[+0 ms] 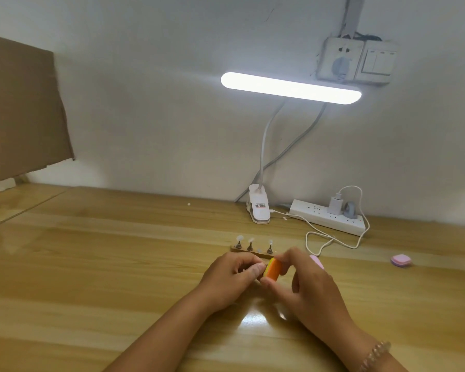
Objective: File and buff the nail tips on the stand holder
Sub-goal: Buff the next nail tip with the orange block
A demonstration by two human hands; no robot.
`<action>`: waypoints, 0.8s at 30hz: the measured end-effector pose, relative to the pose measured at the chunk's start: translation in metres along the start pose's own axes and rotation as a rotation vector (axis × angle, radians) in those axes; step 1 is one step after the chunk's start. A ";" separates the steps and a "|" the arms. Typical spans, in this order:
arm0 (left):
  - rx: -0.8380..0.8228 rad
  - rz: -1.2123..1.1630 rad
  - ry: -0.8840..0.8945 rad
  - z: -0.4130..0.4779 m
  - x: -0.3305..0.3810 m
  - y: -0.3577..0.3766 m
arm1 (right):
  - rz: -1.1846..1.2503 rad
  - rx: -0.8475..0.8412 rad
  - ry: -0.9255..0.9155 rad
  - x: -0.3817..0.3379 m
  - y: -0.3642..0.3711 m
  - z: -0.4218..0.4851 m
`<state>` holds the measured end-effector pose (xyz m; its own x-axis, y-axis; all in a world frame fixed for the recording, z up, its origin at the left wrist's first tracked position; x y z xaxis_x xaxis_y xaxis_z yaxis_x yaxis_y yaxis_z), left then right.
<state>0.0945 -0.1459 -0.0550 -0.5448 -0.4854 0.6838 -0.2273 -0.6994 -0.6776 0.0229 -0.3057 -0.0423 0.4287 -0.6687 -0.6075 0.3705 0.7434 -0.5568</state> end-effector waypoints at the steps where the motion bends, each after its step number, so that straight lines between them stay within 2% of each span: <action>1: 0.001 0.004 0.002 0.000 0.000 0.000 | 0.007 -0.042 -0.014 -0.002 0.002 -0.001; 2: 0.002 0.004 -0.002 0.000 0.000 0.000 | 0.029 -0.049 -0.002 -0.002 0.003 -0.001; 5: -0.010 0.006 -0.007 0.000 0.000 0.000 | 0.069 0.086 0.055 0.002 -0.004 0.004; 9: -0.014 0.031 -0.006 0.001 -0.001 0.000 | 0.077 -0.031 0.043 -0.001 0.002 0.000; 13: -0.013 0.036 -0.005 0.001 0.000 0.000 | 0.100 0.085 0.086 0.003 -0.004 0.005; 17: -0.008 0.051 -0.012 0.001 0.000 -0.001 | 0.089 -0.042 0.058 -0.003 0.004 0.000; 20: -0.015 0.053 -0.005 0.000 0.002 0.000 | 0.074 0.092 0.091 0.002 -0.003 0.005; 24: -0.010 0.082 -0.014 0.000 -0.001 0.000 | 0.071 -0.033 0.063 -0.001 0.003 0.000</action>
<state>0.0954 -0.1453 -0.0556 -0.5503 -0.5485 0.6296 -0.1907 -0.6515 -0.7343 0.0236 -0.3026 -0.0434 0.4000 -0.6145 -0.6799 0.3129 0.7889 -0.5289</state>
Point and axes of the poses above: each hand's wrist, its own z-axis towards the middle knuckle, its own y-axis out of the palm, x = y × z, the point moved 3 cm from there along z, towards the middle knuckle, and after that the axes turned 15 degrees about z, right-handed, at the moved point
